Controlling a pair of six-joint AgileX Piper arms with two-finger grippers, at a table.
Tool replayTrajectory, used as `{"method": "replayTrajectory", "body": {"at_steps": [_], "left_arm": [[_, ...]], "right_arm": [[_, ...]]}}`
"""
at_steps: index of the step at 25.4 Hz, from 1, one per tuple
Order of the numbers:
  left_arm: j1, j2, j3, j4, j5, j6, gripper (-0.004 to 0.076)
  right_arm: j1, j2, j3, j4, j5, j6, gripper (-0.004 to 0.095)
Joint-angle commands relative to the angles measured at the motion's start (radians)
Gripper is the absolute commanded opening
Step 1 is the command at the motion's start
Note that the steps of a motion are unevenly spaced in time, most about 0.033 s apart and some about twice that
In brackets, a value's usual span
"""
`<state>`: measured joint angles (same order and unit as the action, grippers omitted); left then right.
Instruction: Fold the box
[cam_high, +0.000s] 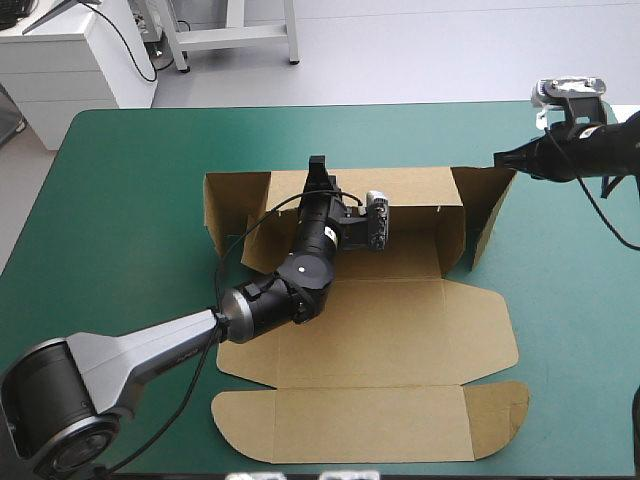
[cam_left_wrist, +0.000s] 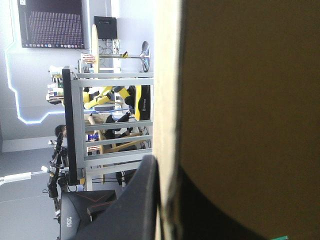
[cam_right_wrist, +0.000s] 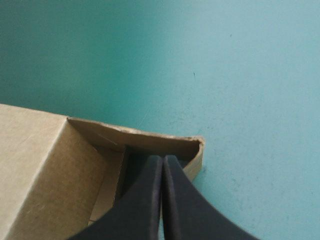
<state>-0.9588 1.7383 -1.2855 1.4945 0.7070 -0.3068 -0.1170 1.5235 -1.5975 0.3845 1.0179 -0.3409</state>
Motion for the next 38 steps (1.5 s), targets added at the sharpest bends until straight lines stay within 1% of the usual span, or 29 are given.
{"method": "replayTrajectory", "body": {"at_steps": [1,8,15,17,20,22,24,26,27,29,33,38], "left_arm": [[-0.011,-0.040,-0.010,0.015,-0.012,-0.027,-0.0008],[-0.011,-0.040,-0.010,0.048,-0.008,-0.021,-0.0008],[-0.011,-0.040,-0.010,0.065,-0.012,-0.085,-0.0008],[-0.011,-0.040,-0.010,0.069,-0.012,-0.093,-0.0008],[-0.011,-0.040,-0.010,0.076,-0.014,-0.093,-0.0008],[-0.011,-0.040,-0.010,0.085,-0.014,-0.093,-0.0008],[-0.011,-0.040,-0.010,0.090,-0.012,-0.093,-0.0008],[-0.011,-0.040,-0.010,0.094,-0.012,-0.093,-0.0008],[-0.011,-0.040,-0.010,0.097,-0.012,-0.093,-0.0008],[-0.011,-0.040,-0.010,0.102,-0.012,-0.093,-0.0008],[-0.011,-0.040,-0.010,0.104,-0.012,-0.093,-0.0008],[-0.011,-0.024,-0.010,0.105,-0.012,-0.093,-0.0008]], "right_arm": [[-0.003,0.016,-0.078,0.027,-0.040,-0.023,-0.0019],[-0.003,0.129,-0.179,0.029,-0.031,-0.051,-0.0019],[0.007,0.226,-0.247,0.099,-0.008,-0.062,-0.0019],[0.021,0.239,-0.249,0.086,-0.004,-0.067,-0.0019],[0.049,0.251,-0.249,0.028,0.006,-0.070,-0.0019],[0.067,0.253,-0.249,-0.003,0.010,-0.070,-0.0019],[0.076,0.253,-0.249,-0.003,0.031,-0.070,-0.0019],[0.076,0.253,-0.249,-0.008,0.115,-0.072,-0.0019],[0.076,0.253,-0.249,-0.033,0.171,-0.088,-0.0019],[0.076,0.242,-0.249,-0.058,0.225,-0.088,-0.0019],[0.076,0.174,-0.194,-0.030,0.226,-0.092,-0.0019],[0.076,0.092,-0.047,-0.022,0.223,-0.126,-0.0019]]}}
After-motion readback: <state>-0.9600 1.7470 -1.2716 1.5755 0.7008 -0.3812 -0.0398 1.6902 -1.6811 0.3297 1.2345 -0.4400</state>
